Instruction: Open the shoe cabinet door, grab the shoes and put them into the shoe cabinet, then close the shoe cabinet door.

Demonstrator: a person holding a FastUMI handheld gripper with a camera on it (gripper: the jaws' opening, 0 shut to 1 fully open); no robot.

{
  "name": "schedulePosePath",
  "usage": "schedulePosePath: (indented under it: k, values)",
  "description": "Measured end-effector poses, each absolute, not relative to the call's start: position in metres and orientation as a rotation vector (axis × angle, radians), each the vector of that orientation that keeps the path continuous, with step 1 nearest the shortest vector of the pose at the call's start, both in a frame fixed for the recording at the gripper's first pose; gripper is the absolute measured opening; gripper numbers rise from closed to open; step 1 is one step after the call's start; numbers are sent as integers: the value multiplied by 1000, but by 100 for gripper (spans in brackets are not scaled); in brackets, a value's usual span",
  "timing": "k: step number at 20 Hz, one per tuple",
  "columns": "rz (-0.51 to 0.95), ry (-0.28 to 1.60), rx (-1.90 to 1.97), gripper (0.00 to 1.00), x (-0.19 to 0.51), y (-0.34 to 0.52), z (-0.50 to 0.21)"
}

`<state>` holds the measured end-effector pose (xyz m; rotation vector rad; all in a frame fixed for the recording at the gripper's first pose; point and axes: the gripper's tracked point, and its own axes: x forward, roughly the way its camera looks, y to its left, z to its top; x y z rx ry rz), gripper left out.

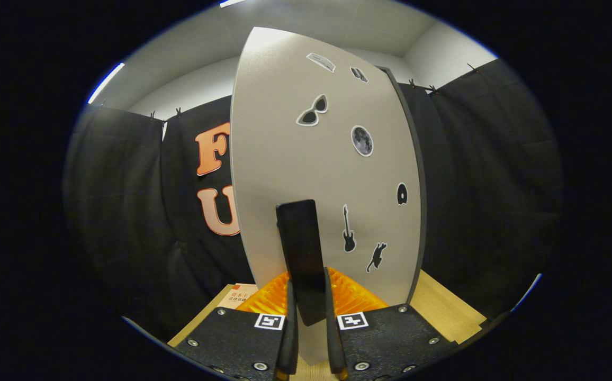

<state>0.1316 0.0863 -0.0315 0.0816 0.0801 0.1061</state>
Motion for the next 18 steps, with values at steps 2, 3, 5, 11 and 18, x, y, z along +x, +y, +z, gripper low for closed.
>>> schedulePosePath:
  k: [2, 3, 5, 11, 18]
  values:
    - [93, 75, 86, 22, 124, 76, -31]
    - [87, 73, 89, 22, 120, 72, -31]
    - [64, 69, 75, 22, 113, 61, -30]
    - [16, 58, 80, 18, 98, 29, -28]
    - [48, 65, 120, 18, 91, -12, -28]
